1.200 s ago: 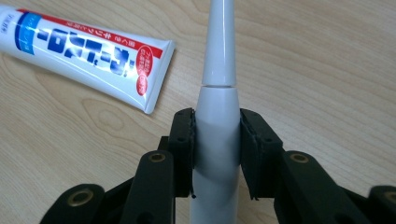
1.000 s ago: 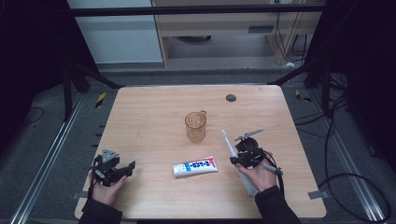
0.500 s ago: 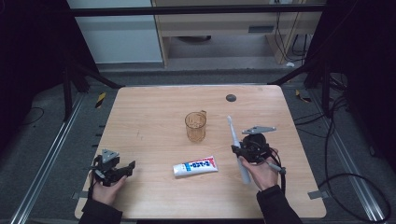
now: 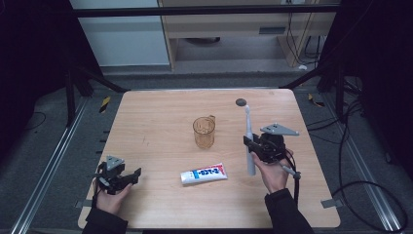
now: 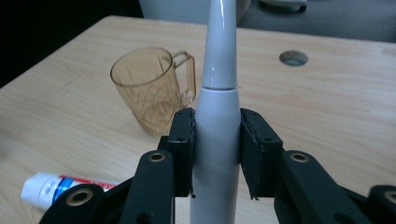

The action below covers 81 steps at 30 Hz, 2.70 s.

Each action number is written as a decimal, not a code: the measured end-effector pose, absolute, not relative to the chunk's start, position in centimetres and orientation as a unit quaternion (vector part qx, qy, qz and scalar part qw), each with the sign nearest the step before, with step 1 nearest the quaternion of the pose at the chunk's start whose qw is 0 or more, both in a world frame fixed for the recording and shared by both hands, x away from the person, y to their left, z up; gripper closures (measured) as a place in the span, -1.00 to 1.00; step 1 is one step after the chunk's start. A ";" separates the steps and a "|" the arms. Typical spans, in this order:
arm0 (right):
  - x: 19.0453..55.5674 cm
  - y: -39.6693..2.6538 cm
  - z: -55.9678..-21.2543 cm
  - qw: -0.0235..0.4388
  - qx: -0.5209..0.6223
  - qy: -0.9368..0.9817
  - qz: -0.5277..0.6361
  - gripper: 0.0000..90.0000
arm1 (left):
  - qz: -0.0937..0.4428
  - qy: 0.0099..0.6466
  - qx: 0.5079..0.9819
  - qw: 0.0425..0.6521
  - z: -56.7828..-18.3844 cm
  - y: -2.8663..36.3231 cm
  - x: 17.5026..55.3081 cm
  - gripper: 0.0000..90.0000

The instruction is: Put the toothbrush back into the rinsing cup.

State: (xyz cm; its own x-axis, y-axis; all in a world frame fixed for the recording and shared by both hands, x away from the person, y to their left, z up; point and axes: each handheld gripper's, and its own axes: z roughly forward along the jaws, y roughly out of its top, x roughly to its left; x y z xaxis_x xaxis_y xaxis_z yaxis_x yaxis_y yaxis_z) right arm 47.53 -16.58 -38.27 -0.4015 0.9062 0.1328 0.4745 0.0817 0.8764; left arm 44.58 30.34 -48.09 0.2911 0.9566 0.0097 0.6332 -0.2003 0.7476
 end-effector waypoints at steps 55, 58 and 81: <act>55.0 -8.3 -34.7 0.345 0.434 0.560 0.616 0.50 | 0.252 0.540 0.729 0.335 -48.0 30.5 44.6 -0.29; 55.2 -8.1 -35.0 0.344 0.435 0.562 0.614 0.50 | 0.252 0.540 0.730 0.336 -48.0 30.5 44.6 -0.29; 56.6 -5.8 -37.0 0.334 0.429 0.578 0.609 0.50 | 0.252 0.540 0.729 0.336 -48.0 30.6 44.6 -0.29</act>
